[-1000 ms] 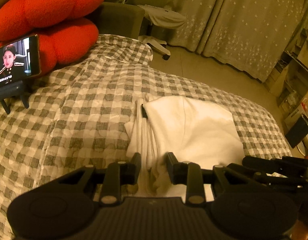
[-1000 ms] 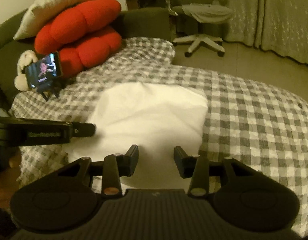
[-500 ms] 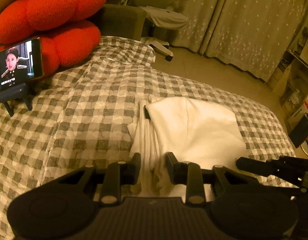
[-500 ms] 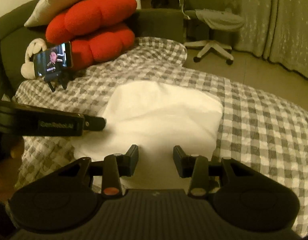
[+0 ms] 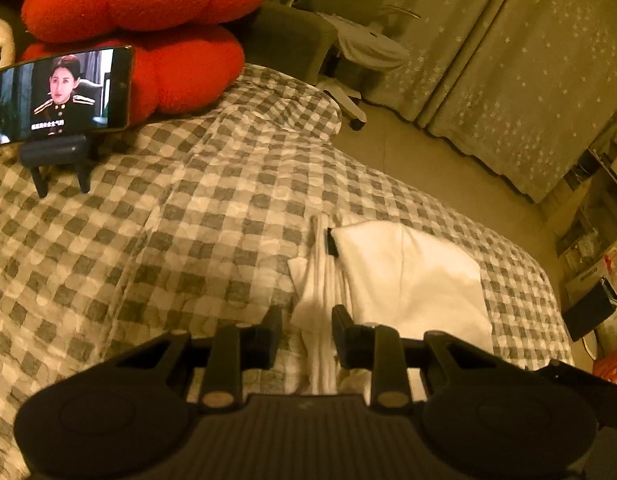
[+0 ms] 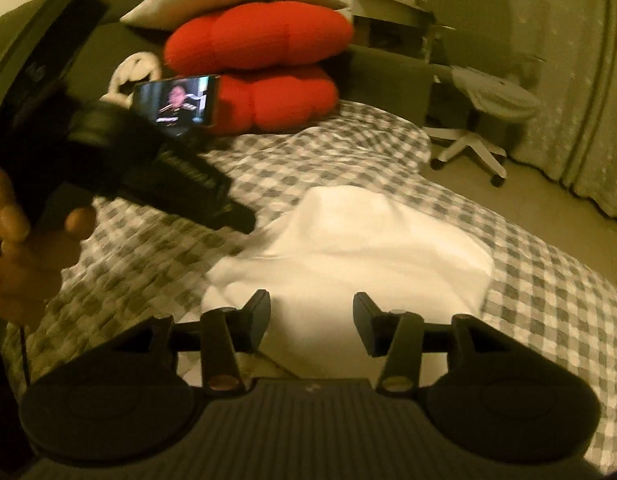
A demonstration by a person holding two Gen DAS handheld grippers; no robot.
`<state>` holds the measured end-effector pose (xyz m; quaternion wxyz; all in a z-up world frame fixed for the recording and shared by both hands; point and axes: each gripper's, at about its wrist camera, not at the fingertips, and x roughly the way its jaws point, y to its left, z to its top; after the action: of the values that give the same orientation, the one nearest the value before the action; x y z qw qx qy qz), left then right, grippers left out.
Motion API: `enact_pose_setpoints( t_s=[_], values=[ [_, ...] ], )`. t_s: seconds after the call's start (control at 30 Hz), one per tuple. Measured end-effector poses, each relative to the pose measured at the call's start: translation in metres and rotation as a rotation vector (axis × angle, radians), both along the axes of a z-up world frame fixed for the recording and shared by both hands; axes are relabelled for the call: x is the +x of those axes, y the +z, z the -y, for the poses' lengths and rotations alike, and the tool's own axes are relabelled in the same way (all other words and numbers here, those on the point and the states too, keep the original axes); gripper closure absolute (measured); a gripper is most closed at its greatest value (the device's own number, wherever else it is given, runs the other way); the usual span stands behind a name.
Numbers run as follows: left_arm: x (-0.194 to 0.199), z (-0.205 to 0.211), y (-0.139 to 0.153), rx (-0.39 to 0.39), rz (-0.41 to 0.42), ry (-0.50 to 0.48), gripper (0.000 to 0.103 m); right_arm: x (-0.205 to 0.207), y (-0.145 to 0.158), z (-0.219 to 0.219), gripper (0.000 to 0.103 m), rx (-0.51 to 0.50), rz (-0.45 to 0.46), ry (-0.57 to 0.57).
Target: Fold clothes
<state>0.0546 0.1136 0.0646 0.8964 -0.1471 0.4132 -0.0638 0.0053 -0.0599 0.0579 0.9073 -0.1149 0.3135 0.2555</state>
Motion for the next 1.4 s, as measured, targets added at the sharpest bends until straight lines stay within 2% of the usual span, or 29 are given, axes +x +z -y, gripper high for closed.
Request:
enact_pose_setpoints(
  t_s=[0.23, 0.4, 0.7, 0.87, 1.13, 1.4],
  values=[
    [0.000, 0.003, -0.002, 0.002, -0.006, -0.015, 0.075, -0.015, -0.005, -0.019, 0.053, -0.066, 0.059, 0.124],
    [0.002, 0.000, -0.003, -0.017, -0.020, -0.007, 0.075, -0.026, -0.016, -0.038, 0.050, -0.152, 0.106, 0.213],
    [0.002, 0.002, -0.004, -0.017, -0.027, -0.021, 0.075, -0.035, -0.037, -0.055, 0.046, -0.334, 0.214, 0.254],
    [0.001, 0.005, -0.004, 0.036, -0.014, -0.017, 0.075, -0.032, -0.039, -0.057, 0.046, -0.343, 0.236, 0.242],
    [0.003, 0.003, -0.005, 0.037, -0.019, -0.017, 0.075, -0.031, -0.052, -0.065, 0.045, -0.438, 0.298, 0.244],
    [0.003, 0.003, -0.006, 0.036, -0.023, -0.018, 0.075, -0.031, -0.056, -0.064, 0.045, -0.464, 0.328, 0.258]
  ],
)
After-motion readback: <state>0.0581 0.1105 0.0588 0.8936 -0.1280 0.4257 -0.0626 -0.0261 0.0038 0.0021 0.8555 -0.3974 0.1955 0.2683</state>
